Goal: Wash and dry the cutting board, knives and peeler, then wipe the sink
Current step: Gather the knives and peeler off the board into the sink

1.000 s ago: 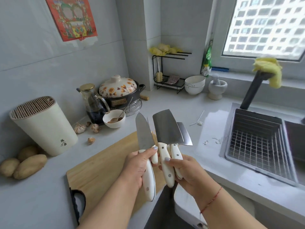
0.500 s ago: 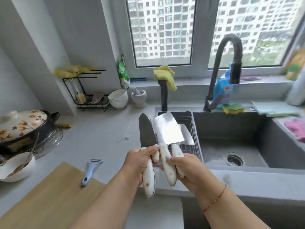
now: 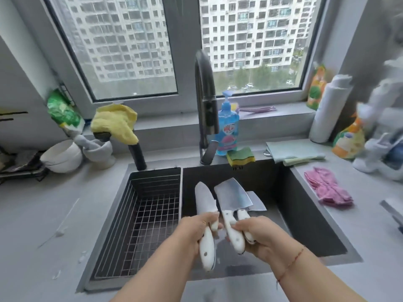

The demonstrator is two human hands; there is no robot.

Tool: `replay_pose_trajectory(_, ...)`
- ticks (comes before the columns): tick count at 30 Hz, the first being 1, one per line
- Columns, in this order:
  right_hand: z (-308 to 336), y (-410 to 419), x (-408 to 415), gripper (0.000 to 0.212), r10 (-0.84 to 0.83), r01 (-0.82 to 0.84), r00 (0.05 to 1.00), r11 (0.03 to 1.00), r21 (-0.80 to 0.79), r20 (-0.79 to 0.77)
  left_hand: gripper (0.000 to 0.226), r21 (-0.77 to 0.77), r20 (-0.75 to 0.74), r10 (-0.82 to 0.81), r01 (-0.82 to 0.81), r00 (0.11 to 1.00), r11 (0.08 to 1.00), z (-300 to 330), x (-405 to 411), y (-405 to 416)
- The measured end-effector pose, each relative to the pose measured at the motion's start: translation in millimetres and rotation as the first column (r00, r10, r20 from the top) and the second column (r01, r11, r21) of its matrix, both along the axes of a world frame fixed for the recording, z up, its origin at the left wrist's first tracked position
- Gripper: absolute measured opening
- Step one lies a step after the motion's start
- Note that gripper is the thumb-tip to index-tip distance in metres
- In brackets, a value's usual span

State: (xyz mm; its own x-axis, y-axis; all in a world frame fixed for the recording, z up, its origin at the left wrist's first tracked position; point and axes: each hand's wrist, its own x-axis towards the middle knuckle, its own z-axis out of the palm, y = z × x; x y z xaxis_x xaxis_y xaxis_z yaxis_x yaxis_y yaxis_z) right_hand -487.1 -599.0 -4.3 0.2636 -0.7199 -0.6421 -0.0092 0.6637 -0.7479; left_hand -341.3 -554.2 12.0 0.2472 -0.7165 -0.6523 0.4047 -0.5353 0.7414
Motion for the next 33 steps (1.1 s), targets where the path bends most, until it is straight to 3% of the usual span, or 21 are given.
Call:
replay_pose_trajectory(7, -47, -47, -3, 0.007, -0.062, 0.066, 0.997, 0.99, 0.123, -0.036, 0.012, 0.129, 0.017, -0.054, 0.051, 0.998, 0.99, -48, -6, -55)
replay_pose_trajectory(15, -97, -63, 15, 0.014, -0.187, 0.193, 0.981, 0.925, 0.326, -0.052, 0.027, 0.315, 0.107, -0.19, 0.148, 0.976, 0.937, -104, 8, -85)
replay_pose_trajectory(23, -142, -61, 31, 0.008, -0.258, 0.269, 0.963, 0.877, 0.399, -0.082, 0.031, 0.481, 0.172, -0.24, 0.131, 0.956, 0.867, -158, 15, -98)
replay_pose_trajectory(29, -160, -65, 29, 0.024, -0.229, 0.233, 0.971, 0.847, 0.479, -0.066, 0.025, 0.522, 0.099, -0.213, 0.131, 0.972, 0.843, -179, 15, -106)
replay_pose_trajectory(33, -174, -76, 26, 0.025, -0.053, 0.105, 0.992, 0.847, 0.521, -0.114, 0.018, 0.558, 0.059, -0.207, 0.14, 0.976, 0.818, -192, 16, -112)
